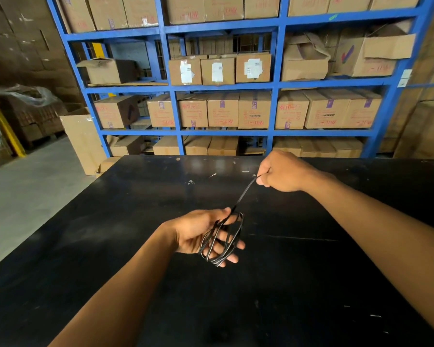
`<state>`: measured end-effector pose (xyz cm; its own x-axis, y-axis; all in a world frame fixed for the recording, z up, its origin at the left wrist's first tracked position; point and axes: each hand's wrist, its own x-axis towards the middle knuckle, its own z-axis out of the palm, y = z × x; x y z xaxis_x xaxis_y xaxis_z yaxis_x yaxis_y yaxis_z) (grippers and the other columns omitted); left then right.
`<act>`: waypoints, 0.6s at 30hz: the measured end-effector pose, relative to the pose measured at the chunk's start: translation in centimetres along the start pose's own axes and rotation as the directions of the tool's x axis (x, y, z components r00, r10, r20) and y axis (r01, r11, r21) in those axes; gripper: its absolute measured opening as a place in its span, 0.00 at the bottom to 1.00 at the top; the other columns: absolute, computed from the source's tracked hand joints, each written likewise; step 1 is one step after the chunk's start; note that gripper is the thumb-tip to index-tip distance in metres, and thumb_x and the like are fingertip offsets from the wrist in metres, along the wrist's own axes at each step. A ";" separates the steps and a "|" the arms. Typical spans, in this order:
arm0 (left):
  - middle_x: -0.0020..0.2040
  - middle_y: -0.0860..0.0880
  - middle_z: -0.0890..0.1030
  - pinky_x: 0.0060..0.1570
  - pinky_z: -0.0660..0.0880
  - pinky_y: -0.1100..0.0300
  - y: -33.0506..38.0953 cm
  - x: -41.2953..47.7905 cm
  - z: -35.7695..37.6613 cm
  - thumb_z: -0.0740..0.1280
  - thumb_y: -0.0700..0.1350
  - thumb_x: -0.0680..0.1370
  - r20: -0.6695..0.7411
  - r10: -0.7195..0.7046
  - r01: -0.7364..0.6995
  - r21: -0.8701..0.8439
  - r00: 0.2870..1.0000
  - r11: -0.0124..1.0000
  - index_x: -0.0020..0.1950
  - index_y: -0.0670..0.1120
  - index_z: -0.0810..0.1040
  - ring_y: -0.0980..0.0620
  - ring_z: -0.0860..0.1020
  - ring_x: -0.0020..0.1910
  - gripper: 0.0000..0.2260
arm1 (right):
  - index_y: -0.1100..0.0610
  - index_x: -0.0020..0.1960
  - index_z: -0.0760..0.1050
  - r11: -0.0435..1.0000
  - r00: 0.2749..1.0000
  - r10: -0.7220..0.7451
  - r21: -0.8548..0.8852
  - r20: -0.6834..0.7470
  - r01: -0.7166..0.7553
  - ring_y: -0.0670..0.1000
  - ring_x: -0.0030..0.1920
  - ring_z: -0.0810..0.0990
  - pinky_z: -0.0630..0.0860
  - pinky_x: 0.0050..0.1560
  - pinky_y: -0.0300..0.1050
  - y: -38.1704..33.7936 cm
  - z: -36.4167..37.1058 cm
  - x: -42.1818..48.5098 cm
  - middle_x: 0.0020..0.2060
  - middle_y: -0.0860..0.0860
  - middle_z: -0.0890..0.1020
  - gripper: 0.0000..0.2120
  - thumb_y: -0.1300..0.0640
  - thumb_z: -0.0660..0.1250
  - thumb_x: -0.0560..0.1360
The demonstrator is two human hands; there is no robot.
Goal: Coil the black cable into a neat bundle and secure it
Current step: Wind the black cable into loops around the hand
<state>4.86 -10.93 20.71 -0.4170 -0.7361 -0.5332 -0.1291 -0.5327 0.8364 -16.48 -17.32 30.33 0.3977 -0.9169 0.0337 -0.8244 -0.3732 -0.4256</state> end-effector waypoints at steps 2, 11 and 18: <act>0.58 0.36 0.83 0.55 0.77 0.39 -0.3 0.6 -0.7 0.54 0.59 0.83 -0.106 0.036 -0.042 -0.049 0.994 0.998 0.65 0.46 0.72 0.32 0.81 0.56 0.21 | 0.61 0.47 0.85 0.999 1.000 0.005 0.032 0.028 -0.006 0.57 0.47 0.84 0.81 0.52 0.54 -0.6 0.1 -0.6 0.43 0.57 0.85 0.06 0.61 0.68 0.75; 0.50 0.37 0.83 0.52 0.77 0.40 -0.1 1.9 -2.9 0.50 0.58 0.84 -0.411 0.189 -0.356 -0.378 0.892 0.855 0.63 0.40 0.77 0.37 0.85 0.46 0.26 | 0.60 0.52 0.83 0.965 0.979 -0.025 0.261 0.200 -0.028 0.49 0.34 0.78 0.78 0.36 0.42 -3.5 2.5 -4.8 0.37 0.54 0.82 0.10 0.58 0.64 0.79; 0.51 0.38 0.85 0.54 0.77 0.38 1.4 1.6 -3.3 0.48 0.58 0.84 -0.400 0.303 -0.482 -0.491 0.865 0.725 0.57 0.39 0.78 0.37 0.85 0.48 0.27 | 0.61 0.50 0.81 0.917 0.933 -0.060 0.388 0.356 -0.089 0.48 0.29 0.79 0.77 0.30 0.40 -3.7 7.3 -7.6 0.32 0.52 0.80 0.12 0.60 0.59 0.80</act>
<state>7.02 -14.26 20.64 -0.0395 -0.9653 -0.2581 0.5494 -0.2367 0.8013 -13.45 -7.92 25.02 0.5636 -0.7825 -0.2646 -0.6354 -0.2060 -0.7442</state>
